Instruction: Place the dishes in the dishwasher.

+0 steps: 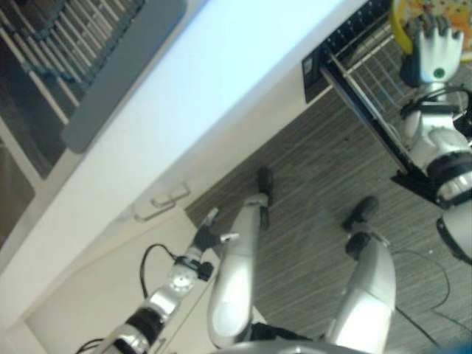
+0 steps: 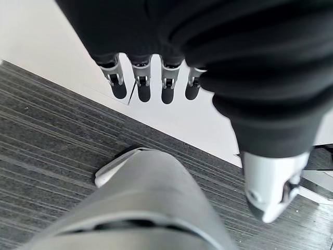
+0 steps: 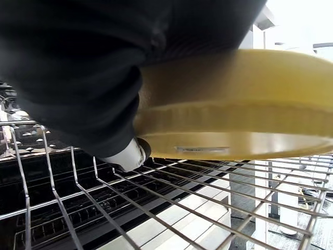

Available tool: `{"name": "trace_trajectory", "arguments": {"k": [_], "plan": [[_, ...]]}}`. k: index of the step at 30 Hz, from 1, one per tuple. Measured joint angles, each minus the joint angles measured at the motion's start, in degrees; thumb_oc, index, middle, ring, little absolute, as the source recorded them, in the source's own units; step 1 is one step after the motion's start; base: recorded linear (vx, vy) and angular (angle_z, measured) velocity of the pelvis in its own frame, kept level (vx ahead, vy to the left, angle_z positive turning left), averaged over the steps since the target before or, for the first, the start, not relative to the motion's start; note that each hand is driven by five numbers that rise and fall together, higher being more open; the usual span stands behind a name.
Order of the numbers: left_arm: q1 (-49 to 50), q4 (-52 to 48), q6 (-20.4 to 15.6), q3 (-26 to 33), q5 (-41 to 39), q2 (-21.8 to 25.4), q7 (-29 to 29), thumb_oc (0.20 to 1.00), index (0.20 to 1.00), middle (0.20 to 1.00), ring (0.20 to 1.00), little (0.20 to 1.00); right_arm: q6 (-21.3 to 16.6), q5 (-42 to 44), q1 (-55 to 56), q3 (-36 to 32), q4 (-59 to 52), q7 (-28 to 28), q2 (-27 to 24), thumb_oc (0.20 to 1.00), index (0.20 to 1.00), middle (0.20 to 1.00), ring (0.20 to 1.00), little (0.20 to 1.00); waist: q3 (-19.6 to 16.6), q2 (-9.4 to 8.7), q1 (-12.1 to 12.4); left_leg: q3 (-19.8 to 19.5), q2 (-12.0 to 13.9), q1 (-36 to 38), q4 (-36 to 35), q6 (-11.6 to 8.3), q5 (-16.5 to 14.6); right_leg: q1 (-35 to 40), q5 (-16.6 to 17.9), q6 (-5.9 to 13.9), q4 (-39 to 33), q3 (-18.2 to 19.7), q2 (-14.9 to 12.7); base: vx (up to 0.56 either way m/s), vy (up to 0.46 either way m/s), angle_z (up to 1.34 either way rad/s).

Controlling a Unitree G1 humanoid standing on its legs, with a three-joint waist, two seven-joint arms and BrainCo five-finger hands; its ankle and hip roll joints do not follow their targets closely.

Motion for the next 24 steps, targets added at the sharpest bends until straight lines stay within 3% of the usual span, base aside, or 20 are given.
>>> {"name": "trace_trajectory", "arguments": {"k": [4, 9, 13, 17, 18, 19, 20, 22, 24], "plan": [[0.03, -0.50, -0.36, 0.03, -0.77, -0.05, -0.20, 1.000, 1.000, 1.000, 1.000, 1.000, 0.02, 5.00, 0.23, -2.33, 0.07, 3.42, 0.37, 1.000, 1.000, 1.000, 1.000, 1.000, 0.00, 0.00, 0.20, -0.02, -0.03, -1.06, 0.28, 0.03, -0.01, -0.90, 0.22, 0.35, 0.04, 0.06, 0.00, 0.00, 0.000, 0.00], [0.03, -1.55, -0.33, 0.08, -1.72, -0.06, -0.25, 1.000, 1.000, 1.000, 1.000, 1.000, 3.15, 12.31, 0.33, -8.42, 0.36, 7.32, 0.60, 1.000, 1.000, 1.000, 1.000, 1.000, -0.02, 0.02, 0.00, 0.09, 0.00, -0.29, 0.16, 0.04, -0.01, -0.32, 0.19, 0.29, 0.18, 0.13, 0.01, 0.00, 0.000, 0.00], [0.03, -1.61, 0.02, 0.07, -1.72, -0.07, -0.25, 1.000, 1.000, 1.000, 1.000, 1.000, 2.82, 15.39, 0.45, -9.83, 0.66, 8.42, 0.61, 1.000, 1.000, 1.000, 1.000, 1.000, -0.13, 0.20, -0.10, 0.13, 0.07, 0.06, 0.47, 0.04, -0.01, 0.06, -0.01, -0.06, 0.33, 0.21, 0.01, 0.02, 0.010, 0.00], [0.06, -2.74, 1.70, 0.04, -1.74, -0.17, 0.10, 1.000, 1.000, 1.000, 1.000, 1.000, -1.82, 31.99, 2.97, -16.09, -1.99, 5.58, 2.28, 1.000, 1.000, 1.000, 1.000, 1.000, -0.16, 0.24, -0.62, 0.33, 0.04, 0.77, 0.69, 0.18, -0.10, 0.98, 0.14, -0.50, -0.02, 0.33, 0.05, 0.02, 0.026, -0.01], [0.09, -2.72, 2.20, 0.00, -1.75, -0.27, 0.28, 1.000, 1.000, 1.000, 1.000, 1.000, -3.88, 37.76, 3.73, -21.15, -3.29, 4.59, 4.67, 1.000, 1.000, 1.000, 1.000, 1.000, -0.16, 0.24, -1.09, 0.42, 0.03, 1.19, 0.63, 0.18, -0.11, 1.40, 0.22, -0.55, -0.21, 0.37, 0.08, 0.02, 0.028, -0.09], [0.12, -2.90, 3.39, 0.03, -1.78, -0.67, 0.51, 1.000, 1.000, 1.000, 1.000, 1.000, -8.62, 47.74, 4.53, -29.20, -5.04, 3.63, 10.21, 1.000, 1.000, 1.000, 1.000, 1.000, -0.20, 0.31, -2.01, 0.88, 0.11, 2.32, 0.44, 0.31, -0.21, 2.37, 0.60, -0.50, -1.30, 0.56, 0.26, 0.02, 0.052, -0.18], [0.10, -3.74, 4.06, 0.02, -1.76, -1.58, 0.58, 1.000, 1.000, 1.000, 1.000, 1.000, -12.03, 52.02, 5.27, -31.40, -6.14, 3.07, 13.44, 1.000, 1.000, 1.000, 1.000, 1.000, -0.40, 0.61, -2.79, 1.76, 0.16, 3.16, 0.09, 0.47, -0.33, 2.90, 1.17, -0.28, -2.41, 1.31, 0.50, 0.01, 0.066, -0.23], [0.09, -3.68, 4.82, 0.10, -1.82, -4.04, 1.86, 1.000, 1.000, 1.000, 1.000, 1.000, -15.58, 54.39, 7.86, -31.03, -10.21, 3.41, 16.36, 1.000, 1.000, 1.000, 1.000, 1.000, -0.79, 1.22, -4.11, 2.03, 0.16, 3.52, -0.10, 0.64, -0.43, 3.58, 2.02, -0.54, -4.08, 1.59, 0.97, 0.01, 0.100, -0.16], [-0.04, -2.09, 5.79, 0.03, -1.89, -6.49, 2.53, 1.000, 1.000, 1.000, 1.000, 1.000, -17.24, 55.60, 14.49, -30.68, -23.24, 4.04, 20.51, 1.000, 1.000, 1.000, 1.000, 1.000, -0.78, 1.21, -5.43, 3.66, 0.13, 6.36, -0.31, 1.38, -0.94, 5.18, 3.14, 0.20, -4.12, 3.29, 0.94, 0.00, 0.054, -0.21]]}}
